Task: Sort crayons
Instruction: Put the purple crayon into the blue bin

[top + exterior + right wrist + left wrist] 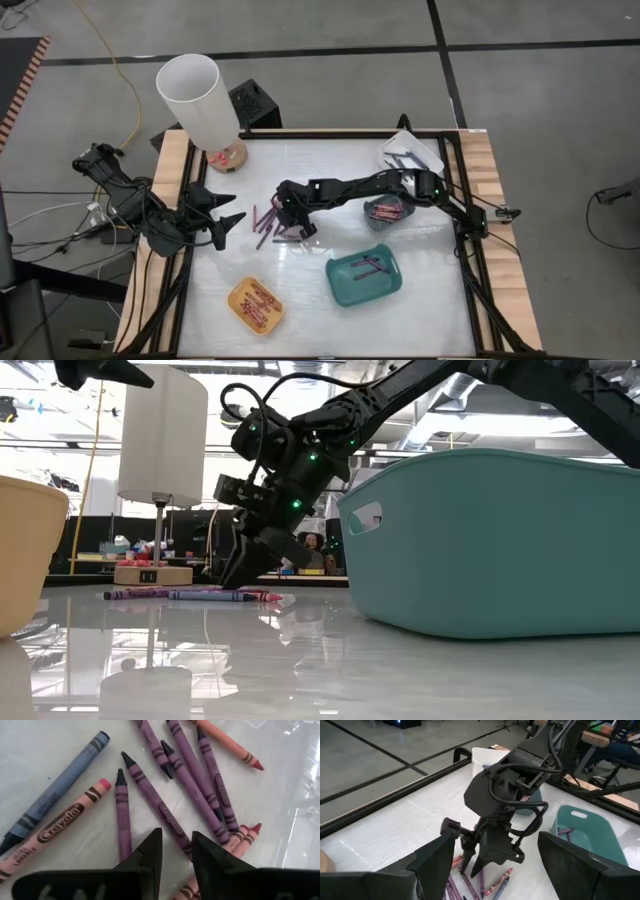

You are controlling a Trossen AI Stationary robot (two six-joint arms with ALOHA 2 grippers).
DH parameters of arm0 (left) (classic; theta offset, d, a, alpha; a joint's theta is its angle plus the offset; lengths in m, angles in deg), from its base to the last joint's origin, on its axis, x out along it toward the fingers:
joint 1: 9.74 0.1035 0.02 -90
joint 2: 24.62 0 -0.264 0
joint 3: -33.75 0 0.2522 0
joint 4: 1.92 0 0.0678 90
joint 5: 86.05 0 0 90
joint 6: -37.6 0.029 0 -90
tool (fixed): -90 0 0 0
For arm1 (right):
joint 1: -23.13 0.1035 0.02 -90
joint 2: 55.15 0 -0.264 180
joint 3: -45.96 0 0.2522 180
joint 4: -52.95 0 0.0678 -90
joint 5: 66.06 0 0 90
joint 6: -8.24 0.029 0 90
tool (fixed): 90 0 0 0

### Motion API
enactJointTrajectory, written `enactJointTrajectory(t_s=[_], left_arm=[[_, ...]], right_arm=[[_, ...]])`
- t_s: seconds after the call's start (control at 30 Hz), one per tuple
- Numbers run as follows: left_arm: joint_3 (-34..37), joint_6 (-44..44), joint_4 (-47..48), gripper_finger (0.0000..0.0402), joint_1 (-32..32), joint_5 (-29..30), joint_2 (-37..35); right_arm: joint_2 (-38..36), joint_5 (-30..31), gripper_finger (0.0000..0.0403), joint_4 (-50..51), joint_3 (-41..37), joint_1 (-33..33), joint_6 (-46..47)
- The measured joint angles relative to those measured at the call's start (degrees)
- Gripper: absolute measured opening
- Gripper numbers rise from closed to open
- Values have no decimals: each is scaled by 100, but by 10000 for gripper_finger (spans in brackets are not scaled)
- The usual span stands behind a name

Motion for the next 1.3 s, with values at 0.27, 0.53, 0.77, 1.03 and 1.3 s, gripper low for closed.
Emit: enactJointTrajectory(t_s=[0.27,0.53,0.77,1.03,1.3], left_arm=[[0,0,1,276,0,2,0],[0,-5,3,276,0,4,0],[0,-60,1,276,0,4,0],[0,-104,3,276,0,5,-1],[0,-144,-1,276,0,6,0]], right_arm=[[0,-7,103,168,0,10,1],[-5,-9,102,365,0,8,132],[-9,4,72,478,0,10,144],[157,204,24,557,25,25,185],[98,217,3,553,11,56,490]])
